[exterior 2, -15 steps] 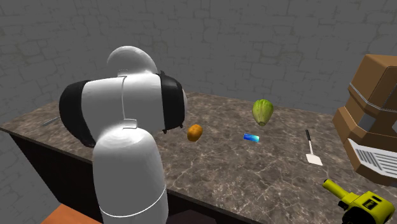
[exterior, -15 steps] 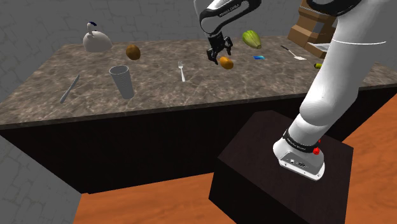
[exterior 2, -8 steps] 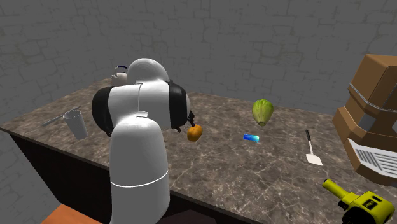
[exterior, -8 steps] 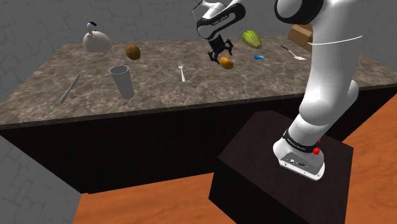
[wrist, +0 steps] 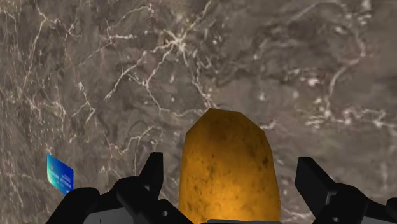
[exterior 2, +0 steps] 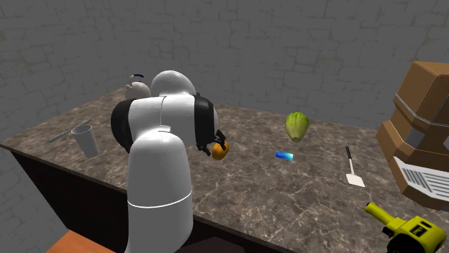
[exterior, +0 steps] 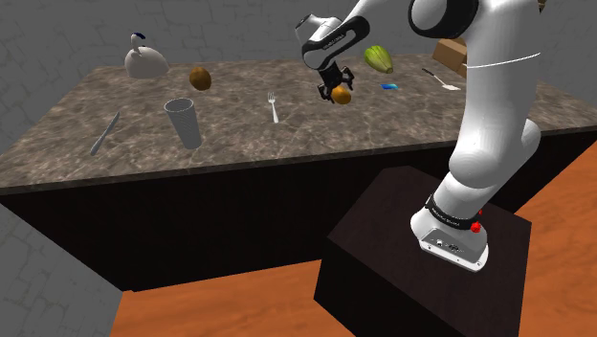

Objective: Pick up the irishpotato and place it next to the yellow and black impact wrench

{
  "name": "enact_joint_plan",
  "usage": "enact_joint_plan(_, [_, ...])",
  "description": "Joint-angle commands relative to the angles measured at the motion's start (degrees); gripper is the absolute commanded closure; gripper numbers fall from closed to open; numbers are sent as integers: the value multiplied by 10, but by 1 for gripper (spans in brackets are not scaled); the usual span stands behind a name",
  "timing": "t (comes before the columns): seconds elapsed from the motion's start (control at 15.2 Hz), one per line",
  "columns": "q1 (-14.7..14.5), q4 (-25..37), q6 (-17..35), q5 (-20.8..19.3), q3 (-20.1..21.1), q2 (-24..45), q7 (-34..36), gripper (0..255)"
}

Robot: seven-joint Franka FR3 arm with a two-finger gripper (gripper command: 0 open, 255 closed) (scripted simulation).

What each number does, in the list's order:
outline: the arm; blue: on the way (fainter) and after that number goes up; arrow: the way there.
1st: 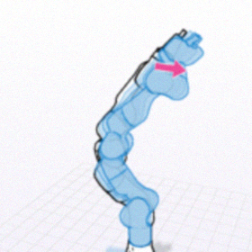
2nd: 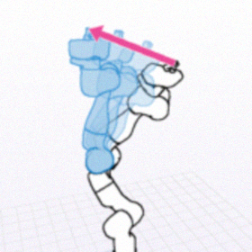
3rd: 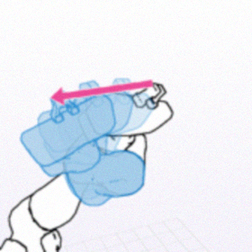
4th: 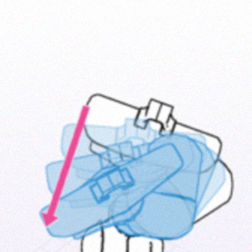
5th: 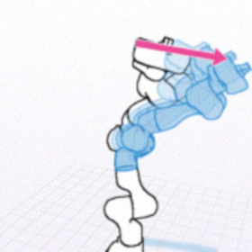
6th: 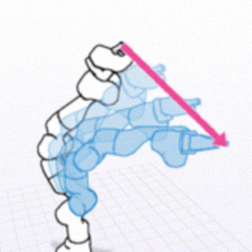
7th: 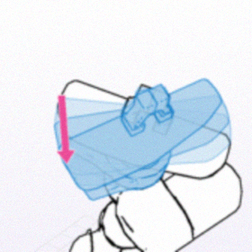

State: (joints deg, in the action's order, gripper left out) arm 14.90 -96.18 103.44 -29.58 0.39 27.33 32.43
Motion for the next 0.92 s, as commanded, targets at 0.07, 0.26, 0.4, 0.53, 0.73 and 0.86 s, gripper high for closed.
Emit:
enact_joint_plan(0.07, [1, -6, 6, -1, -1, 0, 1, 0])
enact_joint_plan(0.26, [1, -6, 6, -1, -1, 0, 1, 0])
enact_joint_plan(0.4, [1, -5, 6, -1, -1, 0, 1, 0])
enact_joint_plan(0.53, [1, -5, 6, -1, -1, 0, 1, 255])
enact_joint_plan(0.73, [1, -5, 6, -1, -1, 0, 1, 255])
enact_joint_plan(0.86, [1, -5, 6, -1, -1, 0, 1, 255])
